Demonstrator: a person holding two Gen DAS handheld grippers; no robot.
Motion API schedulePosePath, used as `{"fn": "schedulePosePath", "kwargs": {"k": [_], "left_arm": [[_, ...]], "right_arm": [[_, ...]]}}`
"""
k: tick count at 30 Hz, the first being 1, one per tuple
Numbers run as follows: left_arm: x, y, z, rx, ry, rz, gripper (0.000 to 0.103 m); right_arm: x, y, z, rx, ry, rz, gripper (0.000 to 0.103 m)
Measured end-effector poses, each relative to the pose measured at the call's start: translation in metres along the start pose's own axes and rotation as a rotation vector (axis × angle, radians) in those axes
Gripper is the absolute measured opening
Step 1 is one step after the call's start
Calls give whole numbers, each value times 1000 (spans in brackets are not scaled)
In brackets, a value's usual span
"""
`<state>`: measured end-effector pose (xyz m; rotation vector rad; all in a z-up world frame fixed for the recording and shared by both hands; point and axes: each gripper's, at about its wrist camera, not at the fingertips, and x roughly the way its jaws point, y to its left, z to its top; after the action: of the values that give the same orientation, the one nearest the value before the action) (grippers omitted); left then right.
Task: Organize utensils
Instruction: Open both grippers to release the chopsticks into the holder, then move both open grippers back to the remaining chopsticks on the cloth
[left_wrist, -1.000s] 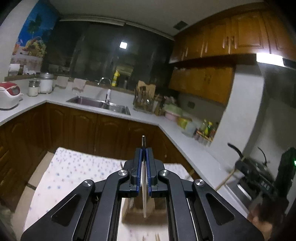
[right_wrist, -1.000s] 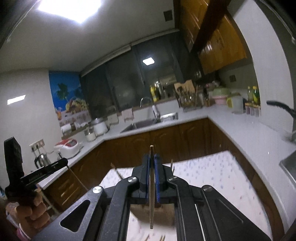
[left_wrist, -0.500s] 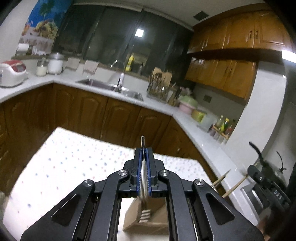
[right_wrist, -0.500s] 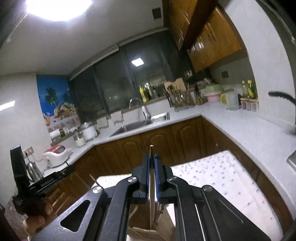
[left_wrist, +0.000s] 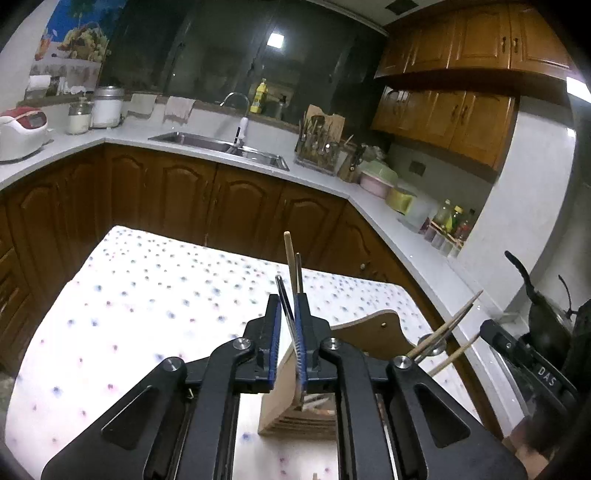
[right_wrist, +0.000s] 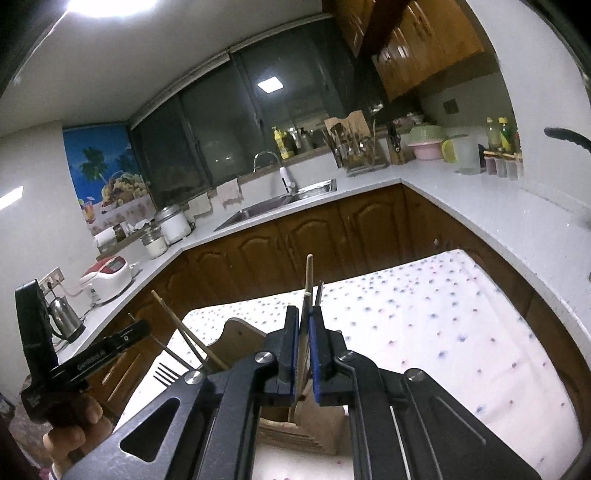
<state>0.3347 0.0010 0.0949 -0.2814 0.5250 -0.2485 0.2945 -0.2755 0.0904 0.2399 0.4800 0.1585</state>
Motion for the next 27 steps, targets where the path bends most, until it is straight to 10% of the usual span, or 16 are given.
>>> {"fn": "schedulePosePath", "kwargs": {"k": [4, 27], "left_arm": [[-11, 1, -1, -7, -15, 13, 46], [-65, 31, -102, -97, 131, 85, 66]], "right_arm": [[-11, -2, 1, 22, -23, 13, 63], [-68, -42, -76, 117, 62, -17, 72]]}}
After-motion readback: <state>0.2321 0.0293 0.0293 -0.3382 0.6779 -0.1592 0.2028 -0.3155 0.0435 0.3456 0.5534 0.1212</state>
